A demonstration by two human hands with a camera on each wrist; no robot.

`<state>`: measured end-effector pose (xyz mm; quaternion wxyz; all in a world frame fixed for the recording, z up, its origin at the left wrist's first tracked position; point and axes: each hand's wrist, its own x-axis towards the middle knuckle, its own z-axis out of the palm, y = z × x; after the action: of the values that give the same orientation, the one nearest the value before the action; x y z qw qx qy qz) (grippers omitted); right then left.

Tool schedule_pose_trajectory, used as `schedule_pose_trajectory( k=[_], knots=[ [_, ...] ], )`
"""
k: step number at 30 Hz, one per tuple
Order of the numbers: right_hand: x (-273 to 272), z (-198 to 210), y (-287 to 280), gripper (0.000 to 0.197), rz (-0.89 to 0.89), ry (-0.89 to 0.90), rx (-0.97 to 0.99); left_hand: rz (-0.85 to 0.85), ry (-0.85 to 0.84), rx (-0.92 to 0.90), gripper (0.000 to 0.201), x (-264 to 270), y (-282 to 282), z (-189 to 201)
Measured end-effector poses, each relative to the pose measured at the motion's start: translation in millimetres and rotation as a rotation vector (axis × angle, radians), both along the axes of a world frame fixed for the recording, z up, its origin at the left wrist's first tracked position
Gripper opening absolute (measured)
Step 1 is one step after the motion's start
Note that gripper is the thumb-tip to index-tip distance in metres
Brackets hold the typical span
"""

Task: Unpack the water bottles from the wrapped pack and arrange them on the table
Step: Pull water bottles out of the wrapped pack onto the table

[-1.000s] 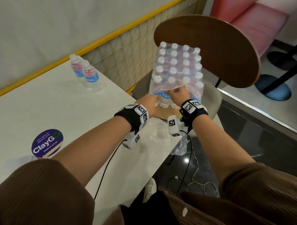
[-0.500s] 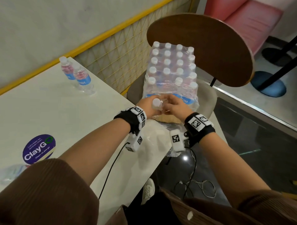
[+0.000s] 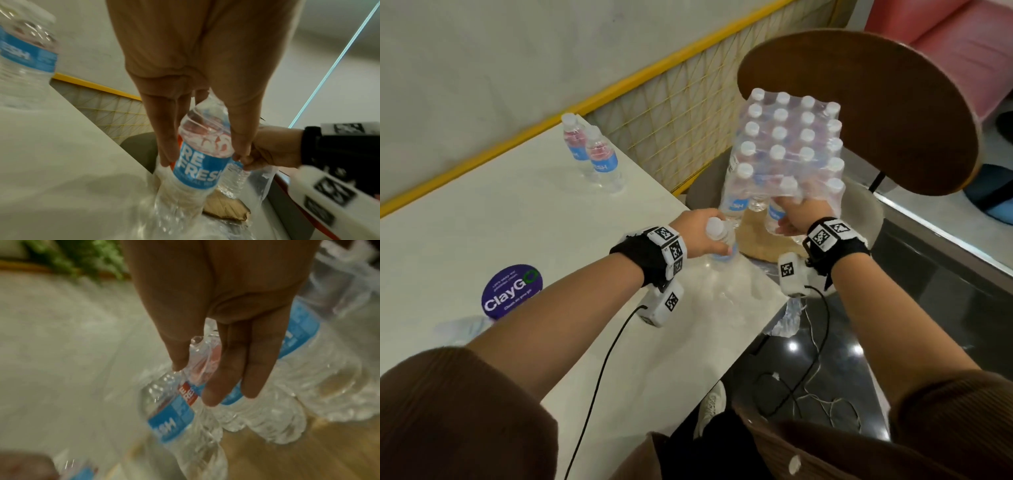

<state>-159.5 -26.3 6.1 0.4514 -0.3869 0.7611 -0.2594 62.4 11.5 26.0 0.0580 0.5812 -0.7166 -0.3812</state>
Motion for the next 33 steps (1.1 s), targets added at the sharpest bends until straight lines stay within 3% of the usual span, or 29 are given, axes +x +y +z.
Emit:
schedule_pose_trajectory(
  k=[3,5,8,11,13,18,23,26,29,33],
  knots=[
    [6,-3,23,0.046,0.235,0.383,-0.180,-0.022,-0.121,-0.013,0.052,31,10,10],
    [13,0,41,0.040,0.366,0.489,-0.287,-0.024,-0.183,-0.013,0.050,54,21,17],
    [32,8,63,0.038,0.478,0.446,-0.326,-0.032,-0.245,-0.018,0.051,91,42,27],
    [65,25,85,0.025,0.611,0.399,-0.335,-0.042,-0.305,-0.014,0.051,128,70,34],
    [86,38,99,0.029,0.701,0.379,-0.339,-0.066,-0.353,-0.016,0.052,145,85,41],
    [165,59,154,0.028,1.045,0.243,-0.233,-0.143,-0.462,0.009,0.051,186,123,47],
    [236,45,207,0.033,1.338,0.170,-0.099,-0.247,-0.553,0.107,0.042,215,143,39],
    [269,38,232,0.035,1.400,0.154,-0.105,-0.301,-0.628,0.150,0.034,223,148,33],
    [293,34,246,0.034,1.371,0.129,-0.112,-0.292,-0.663,0.124,0.066,229,150,34],
    [321,29,257,0.034,1.254,0.092,-0.144,-0.298,-0.689,0.108,0.071,236,149,37]
  ],
)
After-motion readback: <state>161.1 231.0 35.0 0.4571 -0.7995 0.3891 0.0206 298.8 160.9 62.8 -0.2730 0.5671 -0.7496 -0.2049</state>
